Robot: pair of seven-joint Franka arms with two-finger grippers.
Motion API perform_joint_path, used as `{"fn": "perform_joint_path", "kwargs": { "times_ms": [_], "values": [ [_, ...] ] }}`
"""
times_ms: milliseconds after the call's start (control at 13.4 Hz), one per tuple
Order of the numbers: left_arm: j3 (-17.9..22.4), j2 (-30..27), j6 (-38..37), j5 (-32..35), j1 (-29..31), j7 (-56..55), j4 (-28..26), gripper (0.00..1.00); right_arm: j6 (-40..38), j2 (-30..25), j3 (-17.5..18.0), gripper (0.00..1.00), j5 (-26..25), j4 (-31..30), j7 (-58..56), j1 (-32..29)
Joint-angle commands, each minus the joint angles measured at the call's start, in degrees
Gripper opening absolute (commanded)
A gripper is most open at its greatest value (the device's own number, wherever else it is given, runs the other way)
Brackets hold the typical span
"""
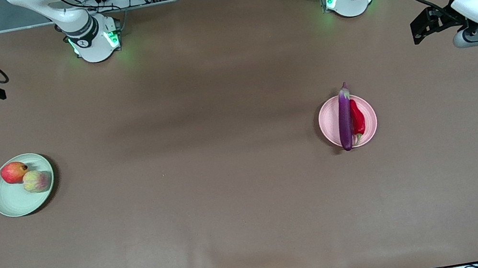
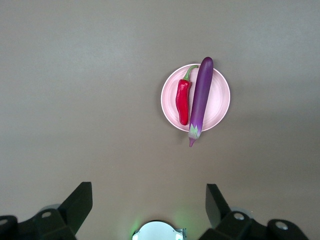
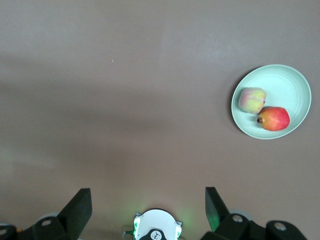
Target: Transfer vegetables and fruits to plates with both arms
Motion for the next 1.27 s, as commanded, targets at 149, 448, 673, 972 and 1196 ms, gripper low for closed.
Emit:
{"fn": "perform_joint_path", "kwargs": {
  "times_ms": [149, 448, 673, 972, 1196],
  "values": [
    [-0.8, 0.7, -1.5, -0.8, 0.8, 0.8, 1.9, 1.00, 2.7, -3.2, -0.4, 1.00, -3.6, -3.1, -0.2, -0.8],
    [-0.8, 0.5, -1.5, -0.8, 0.7, 0.7, 2.1, 1.00, 2.2, -1.4, -0.4, 1.00, -3.4, 1.2, 0.1, -1.8],
    [-0.9, 0.5, -1.5, -0.8, 0.6, 0.8, 2.1, 1.00, 0.9, -1.6, -0.2, 1.00, -3.2, 0.7, 9.0, -1.8],
    [-0.9, 0.3, -1.5, -0.8, 0.5, 0.8, 2.1, 1.00, 1.1, -1.4, -0.2, 1.00, -3.4, 1.1, 10.9, -1.9],
    [-0.9, 0.5, -1.5, -0.7, 0.3, 0.3, 2.1, 1.00, 1.3, -1.4, 0.3, 1.00, -6.8, 1.4, 10.9, -1.6]
  ]
}}
